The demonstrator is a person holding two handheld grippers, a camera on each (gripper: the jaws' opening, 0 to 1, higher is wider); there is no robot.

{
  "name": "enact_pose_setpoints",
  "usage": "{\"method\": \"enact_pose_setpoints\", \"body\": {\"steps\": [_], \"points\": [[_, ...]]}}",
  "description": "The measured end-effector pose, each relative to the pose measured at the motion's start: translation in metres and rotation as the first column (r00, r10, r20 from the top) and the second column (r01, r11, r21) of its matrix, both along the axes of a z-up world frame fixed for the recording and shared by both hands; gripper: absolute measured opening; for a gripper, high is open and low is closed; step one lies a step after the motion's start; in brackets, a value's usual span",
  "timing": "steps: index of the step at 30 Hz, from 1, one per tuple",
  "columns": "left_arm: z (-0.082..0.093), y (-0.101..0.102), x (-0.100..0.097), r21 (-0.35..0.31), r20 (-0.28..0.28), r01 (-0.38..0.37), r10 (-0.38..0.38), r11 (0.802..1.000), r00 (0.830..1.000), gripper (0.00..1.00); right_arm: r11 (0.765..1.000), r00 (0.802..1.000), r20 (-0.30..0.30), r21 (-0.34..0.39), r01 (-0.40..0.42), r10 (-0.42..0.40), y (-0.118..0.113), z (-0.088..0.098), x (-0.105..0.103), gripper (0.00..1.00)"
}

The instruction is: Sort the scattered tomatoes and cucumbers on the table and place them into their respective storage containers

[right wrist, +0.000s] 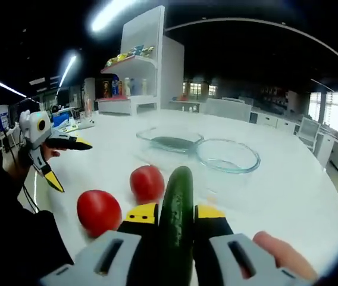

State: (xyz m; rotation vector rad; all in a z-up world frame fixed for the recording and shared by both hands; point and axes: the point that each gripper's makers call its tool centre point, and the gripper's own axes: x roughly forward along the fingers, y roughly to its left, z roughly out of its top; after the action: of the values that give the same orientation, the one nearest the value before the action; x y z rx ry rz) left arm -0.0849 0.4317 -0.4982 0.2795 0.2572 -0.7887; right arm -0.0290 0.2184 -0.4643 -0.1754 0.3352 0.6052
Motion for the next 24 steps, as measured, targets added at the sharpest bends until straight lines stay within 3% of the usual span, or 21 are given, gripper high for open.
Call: {"method": "enact_pose_setpoints", "body": {"steps": [3,7,12,20,22,24], "points": [[0.0,0.002,0.0,0.005,0.001,-0.003,0.003,1.0,1.0,0.87,1.0,0.998,0.054,0.022,-0.014,0.013,0.0,0.026,-0.004,0.17],[0.002,0.003,-0.001,0.004,0.006,-0.004,0.004,1.0,1.0,0.87,0.997,0.996,0.08,0.058,-0.051,0.046,0.001,0.049,-0.009,0.17],[0.002,0.006,0.0,0.007,0.008,-0.01,0.009,1.0,1.0,0.87,0.993,0.99,0.1,0.052,-0.102,0.096,0.006,0.062,-0.011,0.17],[0.003,0.007,-0.004,0.032,0.02,-0.006,0.006,0.999,1.0,0.87,0.976,0.971,0.124,-0.11,-0.189,0.202,0.031,0.071,0.019,0.17],[0.004,0.008,-0.004,0.027,0.017,-0.008,0.008,1.0,1.0,0.87,0.958,0.954,0.143,-0.156,-0.243,0.265,0.045,0.08,0.03,0.17],[0.004,0.008,-0.004,0.029,0.02,-0.012,0.012,1.0,1.0,0.86,0.935,0.926,0.197,-0.219,-0.279,0.323,0.057,0.09,0.04,0.17]]}}
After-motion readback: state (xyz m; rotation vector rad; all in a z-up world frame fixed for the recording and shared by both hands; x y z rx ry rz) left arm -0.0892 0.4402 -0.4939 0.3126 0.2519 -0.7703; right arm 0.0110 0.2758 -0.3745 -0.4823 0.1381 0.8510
